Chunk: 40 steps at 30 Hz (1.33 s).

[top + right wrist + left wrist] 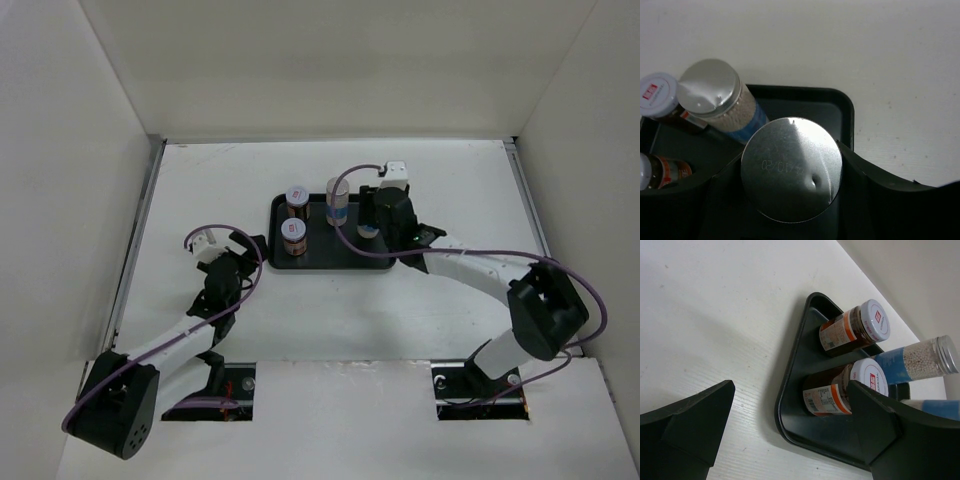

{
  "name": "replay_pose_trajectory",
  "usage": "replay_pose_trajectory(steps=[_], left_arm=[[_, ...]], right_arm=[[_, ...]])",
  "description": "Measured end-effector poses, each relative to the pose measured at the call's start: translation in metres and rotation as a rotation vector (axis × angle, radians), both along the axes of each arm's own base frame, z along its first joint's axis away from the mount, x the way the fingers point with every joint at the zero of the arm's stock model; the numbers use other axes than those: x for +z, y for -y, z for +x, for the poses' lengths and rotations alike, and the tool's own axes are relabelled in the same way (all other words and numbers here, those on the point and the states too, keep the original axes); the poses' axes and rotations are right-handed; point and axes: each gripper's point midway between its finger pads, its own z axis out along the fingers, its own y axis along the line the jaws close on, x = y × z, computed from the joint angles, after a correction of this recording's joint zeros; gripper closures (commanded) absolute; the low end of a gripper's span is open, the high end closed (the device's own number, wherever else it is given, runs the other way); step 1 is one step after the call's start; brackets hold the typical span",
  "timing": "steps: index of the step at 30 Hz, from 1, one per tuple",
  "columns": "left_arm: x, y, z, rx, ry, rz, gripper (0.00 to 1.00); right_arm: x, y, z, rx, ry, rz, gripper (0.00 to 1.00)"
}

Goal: Organize the condiment bottles

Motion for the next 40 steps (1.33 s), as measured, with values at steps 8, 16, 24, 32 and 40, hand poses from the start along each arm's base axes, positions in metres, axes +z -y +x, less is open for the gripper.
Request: replay_pose_trajectory(steps=[8,16,24,32,40], left_arm=[[-0.004,-0.006,-0.001,0.016,-0.018,0.01,0.0],[-0.027,-0.013,-0.003,0.045,-0.121,0.055,0.0],[-0.033,-0.015,0.003,0.061,-0.18,0.086,0.0],[-0.027,-0.011,0.014,0.062,-0.208,0.098,0.0],[-0.026,-0.006,0.015,0.049,-0.232,0.117,0.0]], right_arm=[[-0.051,-0.012,-0.01,0.028,-0.096,-0.059,0.04],[0.007,-0.001,-0.026,0.03,0.026,0.051,0.0],[0.08,0.108,-0.056,-0.243,0.312,0.328,0.0],[-0.016,0.165,-0.067,-0.459,0.179,0.367,0.0],[-0.03,0.155,-0.061,-0.449,0.145,0.41,0.0]])
